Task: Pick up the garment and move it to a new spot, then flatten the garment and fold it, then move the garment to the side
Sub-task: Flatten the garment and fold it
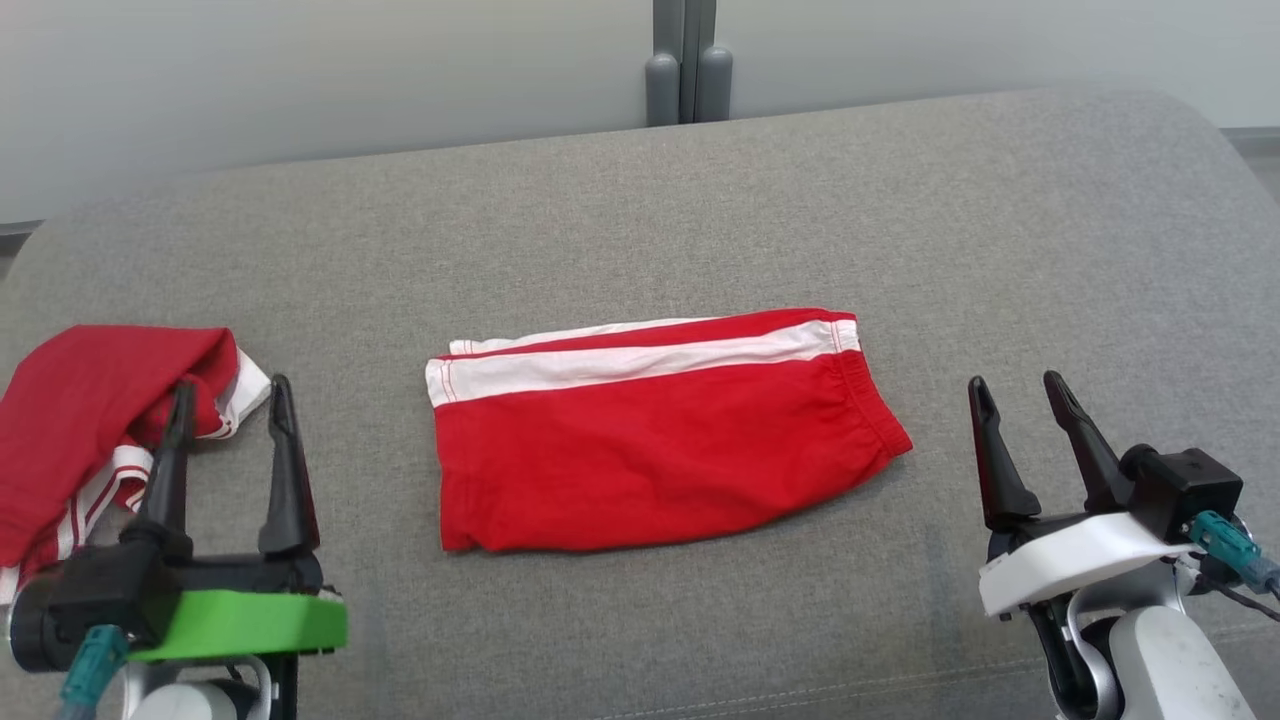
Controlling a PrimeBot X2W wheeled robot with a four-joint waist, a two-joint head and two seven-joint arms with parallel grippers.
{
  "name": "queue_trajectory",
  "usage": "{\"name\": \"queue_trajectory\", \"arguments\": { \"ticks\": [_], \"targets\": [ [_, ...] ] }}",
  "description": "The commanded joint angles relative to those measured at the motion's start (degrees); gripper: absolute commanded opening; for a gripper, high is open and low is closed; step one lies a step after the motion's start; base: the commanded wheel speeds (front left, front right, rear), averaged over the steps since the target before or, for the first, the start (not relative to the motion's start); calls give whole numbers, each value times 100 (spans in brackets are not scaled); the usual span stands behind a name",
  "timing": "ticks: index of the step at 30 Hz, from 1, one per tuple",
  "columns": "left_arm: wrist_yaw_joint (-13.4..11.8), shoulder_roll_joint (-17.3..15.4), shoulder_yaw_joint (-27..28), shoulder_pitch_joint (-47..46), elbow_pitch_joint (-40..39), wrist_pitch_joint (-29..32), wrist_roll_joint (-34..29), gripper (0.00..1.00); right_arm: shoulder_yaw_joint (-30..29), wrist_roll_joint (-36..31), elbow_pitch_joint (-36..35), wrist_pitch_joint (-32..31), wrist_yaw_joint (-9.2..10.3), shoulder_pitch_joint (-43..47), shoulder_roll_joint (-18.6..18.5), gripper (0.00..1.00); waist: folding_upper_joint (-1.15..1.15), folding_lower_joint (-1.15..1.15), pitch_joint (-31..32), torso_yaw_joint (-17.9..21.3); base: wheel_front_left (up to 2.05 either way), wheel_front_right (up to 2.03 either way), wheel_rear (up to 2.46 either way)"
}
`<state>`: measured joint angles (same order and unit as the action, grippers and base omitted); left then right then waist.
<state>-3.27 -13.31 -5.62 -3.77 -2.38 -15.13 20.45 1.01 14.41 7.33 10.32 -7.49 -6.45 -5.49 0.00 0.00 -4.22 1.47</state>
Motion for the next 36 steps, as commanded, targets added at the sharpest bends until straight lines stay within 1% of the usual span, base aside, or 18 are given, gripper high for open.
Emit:
{"name": "queue_trajectory", "arguments": {
  "ticks": [1, 6, 10, 19, 25, 30, 32, 36],
  "targets": [
    [65, 33, -38, 177, 56, -2, -150, 100, -20, -36, 35, -20, 0, 110, -6, 100, 0, 0, 138, -48, 0, 0, 0],
    [136, 79, -184, 489, 247, -1, -423, 100, -23, -99, 75, -69, 0, 246, 16, 100, 0, 0, 269, -72, 0, 0, 0],
    [164, 88, -242, 604, 429, -2, -472, 100, -29, -109, 83, -99, 0, 293, 32, 100, 0, 0, 301, -96, 0, 0, 0],
    [210, 143, -284, 382, 622, -2, -398, 100, -77, -144, 50, -160, 0, 253, 15, 100, 0, 0, 184, -203, 0, 0, 0],
    [227, 194, -336, 235, 706, -2, -392, 100, -92, -227, 188, -254, 0, 174, -48, 100, 0, 0, 115, -403, 0, 0, 0],
    [281, 258, -373, 95, 720, -2, -402, 100, -10, -179, 616, -315, 0, -54, -149, 100, 0, 0, -46, -628, 0, 0, 0],
    [317, 282, -390, 25, 720, -2, -418, 100, 17, -144, 926, -325, 0, -209, -197, 100, 0, 0, -138, -713, 0, 0, 0],
    [348, 381, -422, -98, 737, -2, -464, 100, 89, -23, 1673, -149, 0, -639, -255, 100, 0, 0, -355, -851, 0, 0, 0]
  ]
}}
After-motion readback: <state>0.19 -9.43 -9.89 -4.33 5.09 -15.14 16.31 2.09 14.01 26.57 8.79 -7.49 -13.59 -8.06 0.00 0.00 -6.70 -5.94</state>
